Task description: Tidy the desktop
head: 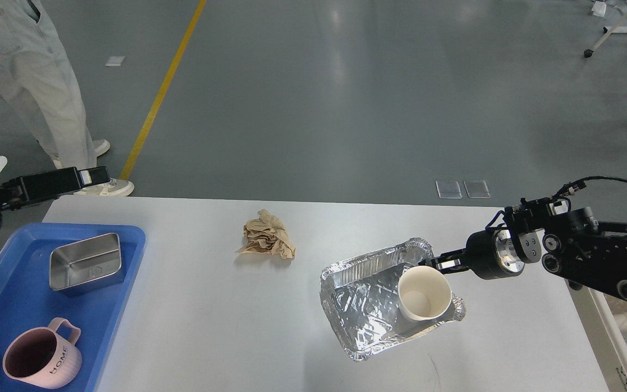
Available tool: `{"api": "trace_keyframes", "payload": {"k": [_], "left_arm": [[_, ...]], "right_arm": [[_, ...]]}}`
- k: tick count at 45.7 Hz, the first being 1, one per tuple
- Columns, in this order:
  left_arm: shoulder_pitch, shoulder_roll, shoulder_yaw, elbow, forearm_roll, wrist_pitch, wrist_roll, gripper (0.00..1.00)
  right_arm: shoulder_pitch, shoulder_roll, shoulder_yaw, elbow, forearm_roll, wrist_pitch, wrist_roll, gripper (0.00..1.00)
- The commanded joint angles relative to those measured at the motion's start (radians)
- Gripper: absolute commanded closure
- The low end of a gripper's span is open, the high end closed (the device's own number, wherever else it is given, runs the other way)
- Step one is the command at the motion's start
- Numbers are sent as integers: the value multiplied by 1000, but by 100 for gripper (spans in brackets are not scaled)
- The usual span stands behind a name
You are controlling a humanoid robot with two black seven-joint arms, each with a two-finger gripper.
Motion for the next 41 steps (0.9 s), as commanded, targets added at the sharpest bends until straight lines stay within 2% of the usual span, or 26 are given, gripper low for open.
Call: {"api": "trace_keyframes", "payload": {"k": [1,6,15,21,24,32,41], "left_arm": [[37,58,14,-1,-5,-40,-63,5],[81,88,43,-6,-5,-50,-74,5],[89,158,78,-27,-7,-50,-82,5],[89,190,101,-27,-5,-57,-154,5],[89,206,106,-27,-5,-62,-175,4],[89,221,107,-24,-7,-132,-177,4],[86,218,104,-13,-7,-137,-169,4]], "right_arm": [[0,-1,0,4,0,0,0,100],[2,1,0,4,0,0,0,100],[2,1,0,4,0,0,0,100],[2,-1,0,7,0,0,0,100],[2,-1,0,7,0,0,0,100],[2,-1,0,7,0,0,0,100],[2,15,-1,7,0,2,0,100]]}}
